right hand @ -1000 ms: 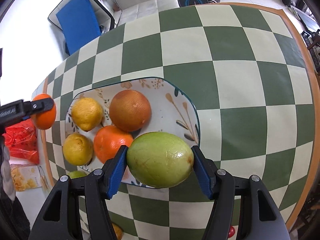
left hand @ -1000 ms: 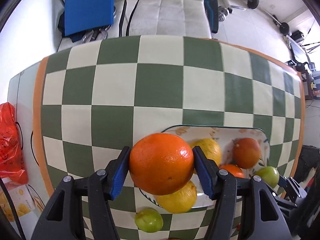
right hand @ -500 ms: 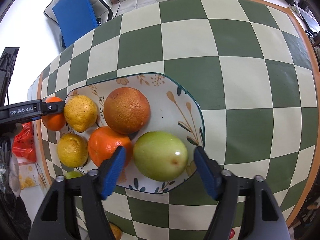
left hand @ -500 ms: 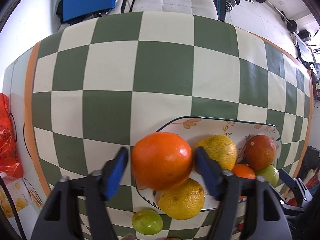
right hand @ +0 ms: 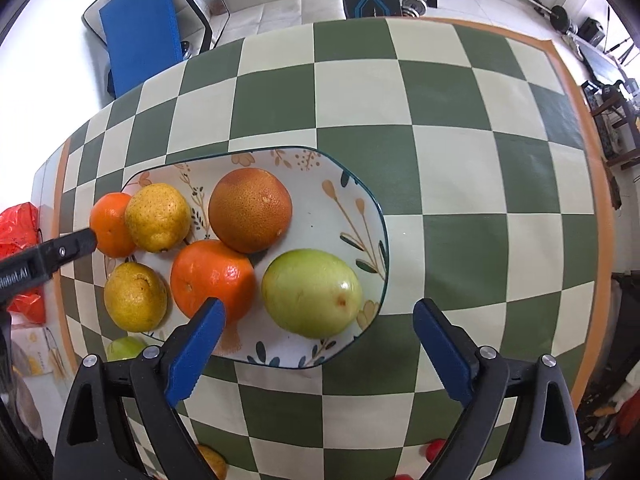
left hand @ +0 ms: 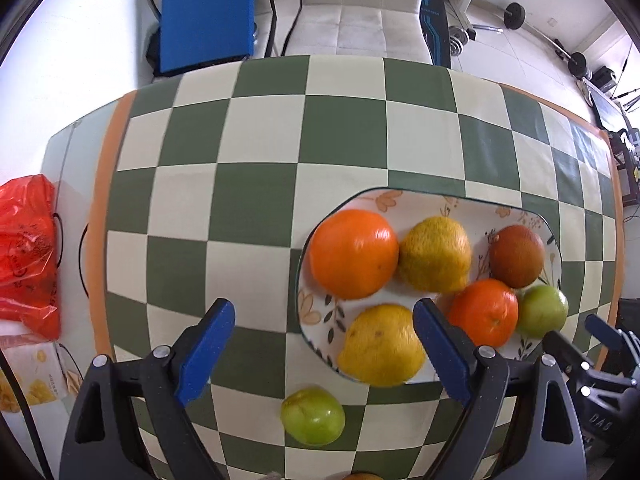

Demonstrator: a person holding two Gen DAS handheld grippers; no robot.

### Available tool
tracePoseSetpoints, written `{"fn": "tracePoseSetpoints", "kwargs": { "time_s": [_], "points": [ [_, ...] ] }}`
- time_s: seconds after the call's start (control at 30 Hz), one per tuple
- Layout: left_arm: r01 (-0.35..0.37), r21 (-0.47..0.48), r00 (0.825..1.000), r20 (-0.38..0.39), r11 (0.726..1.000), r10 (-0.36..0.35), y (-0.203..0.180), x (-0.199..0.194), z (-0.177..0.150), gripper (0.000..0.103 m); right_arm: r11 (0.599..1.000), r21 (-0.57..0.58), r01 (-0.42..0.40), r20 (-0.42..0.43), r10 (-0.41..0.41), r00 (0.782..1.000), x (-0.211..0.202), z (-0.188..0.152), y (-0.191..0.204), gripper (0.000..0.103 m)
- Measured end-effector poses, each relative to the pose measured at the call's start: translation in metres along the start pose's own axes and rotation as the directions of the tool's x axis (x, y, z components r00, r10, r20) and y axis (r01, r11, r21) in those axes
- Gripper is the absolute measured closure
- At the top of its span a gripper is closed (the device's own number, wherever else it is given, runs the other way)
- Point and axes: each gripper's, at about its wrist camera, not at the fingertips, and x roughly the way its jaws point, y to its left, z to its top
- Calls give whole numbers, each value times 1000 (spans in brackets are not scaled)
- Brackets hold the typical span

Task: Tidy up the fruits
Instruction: 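Lift both open tools back from the plate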

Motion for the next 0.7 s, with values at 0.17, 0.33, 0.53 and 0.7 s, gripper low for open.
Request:
{"fn": "tracePoseSetpoints", "kwargs": {
  "time_s": [0.17, 0.33, 0.53, 0.7],
  "points": [
    [-6, -17, 998, 65, 1000, 7, 4, -20, -27, 12, 1000, -15, 10, 56, -9, 998, -22, -15, 4, 6],
    [-5, -20, 992, 128, 1000, 8, 1, -40, -46, 12, 998, -40, 44, 121, -39, 992, -46, -35, 8, 6],
    [-3, -16, 980, 198, 1000, 6, -2, -66, -73, 12, 998, -45, 52, 180, -43, 983, -75, -59, 8, 6],
    [0, -18, 967, 253, 1000, 4, -3, -90, -95, 12, 997, -48, 59, 228, -47, 973, -101, -81, 9, 6]
  ]
}}
